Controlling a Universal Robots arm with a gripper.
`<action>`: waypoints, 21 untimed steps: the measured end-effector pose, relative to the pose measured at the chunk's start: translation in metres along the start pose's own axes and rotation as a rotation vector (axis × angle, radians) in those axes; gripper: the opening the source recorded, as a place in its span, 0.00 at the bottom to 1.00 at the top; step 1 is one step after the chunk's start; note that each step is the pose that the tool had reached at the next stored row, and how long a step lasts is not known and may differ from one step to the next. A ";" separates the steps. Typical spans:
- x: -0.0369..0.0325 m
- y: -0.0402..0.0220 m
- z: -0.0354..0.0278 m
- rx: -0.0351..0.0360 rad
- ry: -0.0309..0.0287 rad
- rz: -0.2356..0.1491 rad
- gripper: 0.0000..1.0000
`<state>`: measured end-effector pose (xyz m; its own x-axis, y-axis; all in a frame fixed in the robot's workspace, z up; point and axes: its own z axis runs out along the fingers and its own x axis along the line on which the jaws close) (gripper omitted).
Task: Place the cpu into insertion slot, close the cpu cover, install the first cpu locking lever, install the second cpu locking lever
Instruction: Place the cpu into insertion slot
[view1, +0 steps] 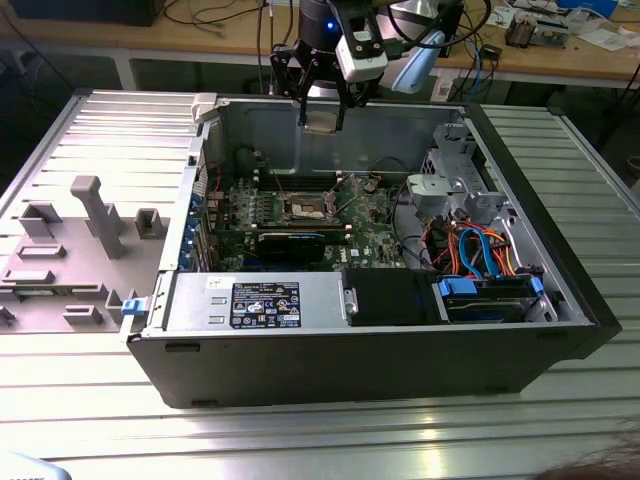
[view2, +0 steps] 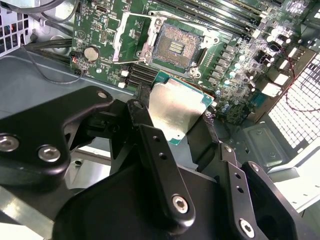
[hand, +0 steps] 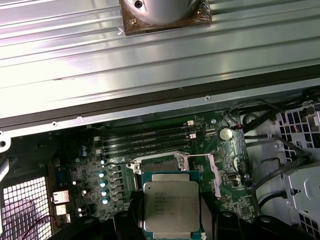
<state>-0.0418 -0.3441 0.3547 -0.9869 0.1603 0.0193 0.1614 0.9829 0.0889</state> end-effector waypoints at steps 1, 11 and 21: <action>0.0000 0.0000 0.0000 0.0000 -0.0001 0.001 0.54; 0.0000 0.0000 0.0001 -0.0001 -0.0007 0.008 0.54; 0.0000 0.0000 0.0001 -0.0002 -0.0012 0.014 0.54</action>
<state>-0.0418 -0.3441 0.3546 -0.9846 0.1736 0.0193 0.1747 0.9806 0.0888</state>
